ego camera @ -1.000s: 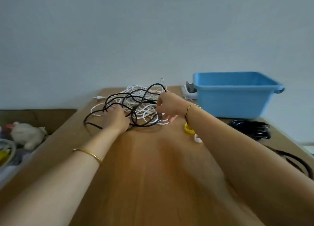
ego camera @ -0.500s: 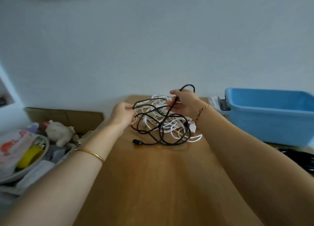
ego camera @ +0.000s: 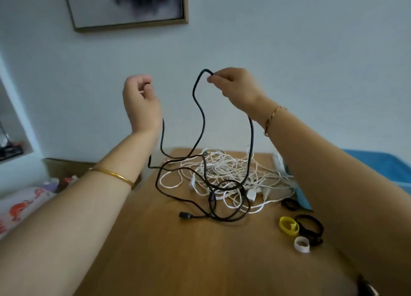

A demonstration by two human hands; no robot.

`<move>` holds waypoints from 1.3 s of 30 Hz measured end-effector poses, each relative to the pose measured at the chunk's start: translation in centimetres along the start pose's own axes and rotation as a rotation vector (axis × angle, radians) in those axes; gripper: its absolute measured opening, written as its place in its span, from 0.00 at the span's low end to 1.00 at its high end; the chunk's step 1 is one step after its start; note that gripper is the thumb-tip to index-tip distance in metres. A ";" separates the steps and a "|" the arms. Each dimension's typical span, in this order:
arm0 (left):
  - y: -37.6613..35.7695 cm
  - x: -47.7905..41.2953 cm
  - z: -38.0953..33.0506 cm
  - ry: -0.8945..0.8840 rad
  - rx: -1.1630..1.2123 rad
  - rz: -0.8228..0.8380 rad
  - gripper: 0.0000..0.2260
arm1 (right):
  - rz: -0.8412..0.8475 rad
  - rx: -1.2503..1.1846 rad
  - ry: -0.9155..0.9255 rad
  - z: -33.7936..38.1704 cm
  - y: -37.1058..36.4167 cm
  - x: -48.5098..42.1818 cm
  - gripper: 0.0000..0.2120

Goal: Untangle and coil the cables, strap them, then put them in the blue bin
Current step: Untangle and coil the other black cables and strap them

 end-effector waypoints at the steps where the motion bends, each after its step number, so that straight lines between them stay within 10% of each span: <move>1: -0.3 -0.1 -0.1 0.054 -0.033 0.071 0.10 | -0.061 0.028 0.037 0.0 0.2 0.0 0.12; 9: 2.5 6.0 4.6 0.550 -0.500 0.629 0.11 | -0.049 0.359 -0.136 -5.4 -3.6 1.2 0.12; 20: 3.1 11.7 6.0 -0.005 -1.020 1.279 0.05 | 0.076 0.595 -0.164 -10.3 -7.9 4.6 0.13; 24: 2.8 13.4 7.0 0.174 -0.986 1.558 0.15 | 0.647 0.465 -0.082 -9.0 -9.0 7.6 0.10; 29: 2.9 14.0 7.5 0.138 -1.126 1.508 0.08 | 1.095 0.545 -0.030 -9.2 -12.5 12.6 0.22; 39: 3.0 14.5 8.0 0.274 -1.072 1.515 0.12 | 0.734 0.610 -0.051 -10.8 -11.1 10.8 0.12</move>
Point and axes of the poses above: each hand's wrist, its own x-axis away from the middle knuckle, its own y-axis out of the back of the hand, z = x × y, the point moved 1 cm from there along -x, towards the middle knuckle, and after that the axes turned 11 degrees about x, right-handed, at the moved point
